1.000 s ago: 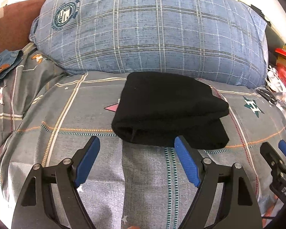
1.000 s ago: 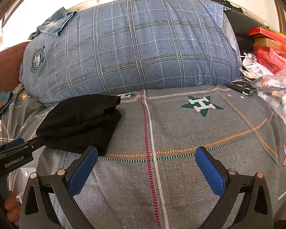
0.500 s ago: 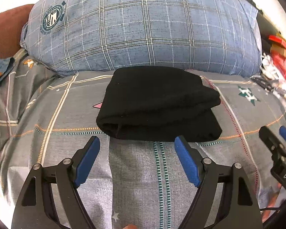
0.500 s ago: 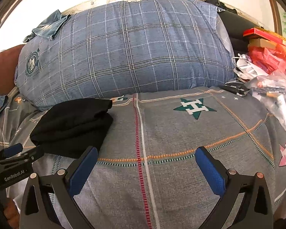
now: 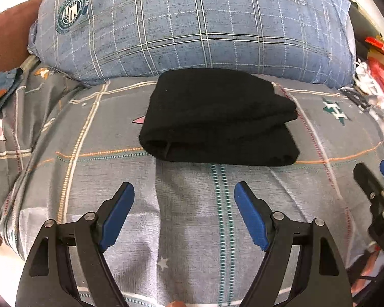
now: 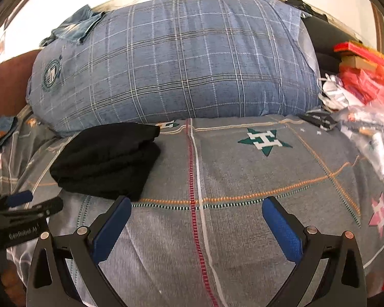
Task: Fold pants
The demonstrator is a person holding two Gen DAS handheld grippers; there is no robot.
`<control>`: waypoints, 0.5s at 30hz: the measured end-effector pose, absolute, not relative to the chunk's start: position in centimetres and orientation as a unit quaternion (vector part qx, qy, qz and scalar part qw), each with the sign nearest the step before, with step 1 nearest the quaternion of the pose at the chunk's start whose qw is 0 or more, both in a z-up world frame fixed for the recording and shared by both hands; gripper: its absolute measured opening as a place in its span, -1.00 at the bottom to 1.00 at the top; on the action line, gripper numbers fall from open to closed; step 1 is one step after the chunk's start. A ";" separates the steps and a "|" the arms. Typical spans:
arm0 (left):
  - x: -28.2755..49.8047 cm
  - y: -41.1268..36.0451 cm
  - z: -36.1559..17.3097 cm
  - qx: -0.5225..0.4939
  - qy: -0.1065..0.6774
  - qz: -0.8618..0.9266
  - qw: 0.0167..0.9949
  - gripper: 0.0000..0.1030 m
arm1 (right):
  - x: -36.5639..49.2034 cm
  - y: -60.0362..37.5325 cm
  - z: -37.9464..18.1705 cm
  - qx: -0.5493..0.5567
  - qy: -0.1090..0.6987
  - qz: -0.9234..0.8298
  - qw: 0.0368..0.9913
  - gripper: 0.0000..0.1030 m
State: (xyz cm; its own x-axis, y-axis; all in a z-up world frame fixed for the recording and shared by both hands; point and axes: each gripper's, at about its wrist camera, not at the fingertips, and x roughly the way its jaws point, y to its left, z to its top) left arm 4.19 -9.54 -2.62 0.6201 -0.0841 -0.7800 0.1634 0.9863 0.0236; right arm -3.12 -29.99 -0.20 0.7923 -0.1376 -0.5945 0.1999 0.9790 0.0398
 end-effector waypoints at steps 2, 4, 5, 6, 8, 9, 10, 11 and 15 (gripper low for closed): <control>4.3 -9.8 -2.2 0.042 0.432 -0.073 0.898 0.57 | -3.2 -30.0 0.4 0.047 0.308 -0.089 0.946 1.00; 4.4 -10.4 -1.5 0.043 0.429 -0.079 0.899 0.57 | -3.2 -30.1 0.8 0.049 0.308 -0.090 0.946 1.00; 4.3 -10.7 -1.2 0.044 0.426 -0.082 0.900 0.57 | -3.2 -30.2 1.1 0.051 0.307 -0.091 0.946 1.00; 4.3 -10.9 -1.0 0.046 0.423 -0.083 0.901 0.57 | -3.2 -30.2 1.1 0.051 0.309 -0.091 0.945 1.00; 4.3 -11.4 -0.6 0.053 0.417 -0.088 0.903 0.57 | -3.2 -30.3 1.2 0.045 0.315 -0.094 0.943 1.00; 4.2 -11.6 -0.4 0.059 0.413 -0.088 0.905 0.57 | -3.2 -30.4 1.2 0.041 0.317 -0.097 0.942 1.00; 4.2 -11.7 -0.3 0.063 0.410 -0.085 0.906 0.57 | -3.4 -30.4 1.1 0.040 0.319 -0.100 0.942 1.00; 4.1 -11.8 -0.2 0.066 0.408 -0.087 0.907 0.57 | -3.5 -30.5 1.1 0.040 0.321 -0.102 0.941 1.00; 4.0 -11.7 0.2 0.058 0.401 -0.102 0.909 0.57 | -3.6 -30.9 1.0 0.045 0.330 -0.108 0.937 1.00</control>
State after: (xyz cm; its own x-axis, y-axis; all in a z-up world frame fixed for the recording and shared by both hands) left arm 4.00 -11.69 0.24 0.6581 -0.1391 -0.7399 0.2315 0.9726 0.0231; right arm -3.56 -30.93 0.98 0.7585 -0.1726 -0.6284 0.2316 0.9727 0.0123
